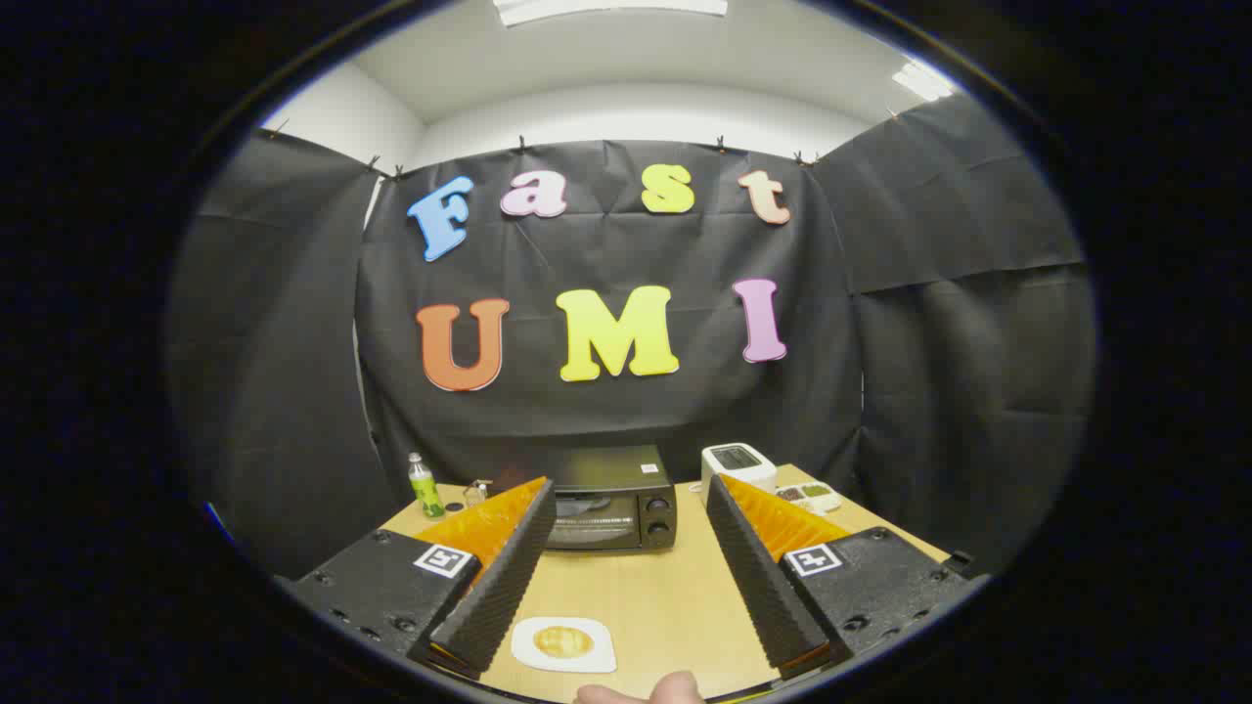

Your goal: Open the toaster oven, put the food inside, and close the toaster oven door.

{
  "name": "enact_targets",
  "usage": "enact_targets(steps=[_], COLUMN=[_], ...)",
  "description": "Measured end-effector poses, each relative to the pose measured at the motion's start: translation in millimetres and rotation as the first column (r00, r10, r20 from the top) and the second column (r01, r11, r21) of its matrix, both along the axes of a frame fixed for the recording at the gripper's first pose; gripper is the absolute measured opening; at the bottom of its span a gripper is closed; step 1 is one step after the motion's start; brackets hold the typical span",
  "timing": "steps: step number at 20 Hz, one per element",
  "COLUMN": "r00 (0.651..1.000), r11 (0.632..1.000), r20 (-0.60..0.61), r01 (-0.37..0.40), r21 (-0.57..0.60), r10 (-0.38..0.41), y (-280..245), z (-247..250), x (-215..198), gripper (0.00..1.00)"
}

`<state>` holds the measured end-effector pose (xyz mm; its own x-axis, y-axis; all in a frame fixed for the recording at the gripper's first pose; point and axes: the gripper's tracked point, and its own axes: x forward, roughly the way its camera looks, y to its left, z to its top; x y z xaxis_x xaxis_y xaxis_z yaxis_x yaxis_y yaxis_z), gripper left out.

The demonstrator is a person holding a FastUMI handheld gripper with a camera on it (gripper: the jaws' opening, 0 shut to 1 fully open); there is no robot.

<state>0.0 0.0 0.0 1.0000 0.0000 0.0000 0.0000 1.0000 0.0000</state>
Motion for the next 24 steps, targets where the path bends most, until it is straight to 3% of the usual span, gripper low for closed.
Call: enact_targets(steps=[24], r00=[0.999], r11=[0.998], r20=[-0.015], r01=[-0.038], r21=[-0.052], r10=[0.037], y=[25], z=[-17], x=[17], gripper=[1.00])
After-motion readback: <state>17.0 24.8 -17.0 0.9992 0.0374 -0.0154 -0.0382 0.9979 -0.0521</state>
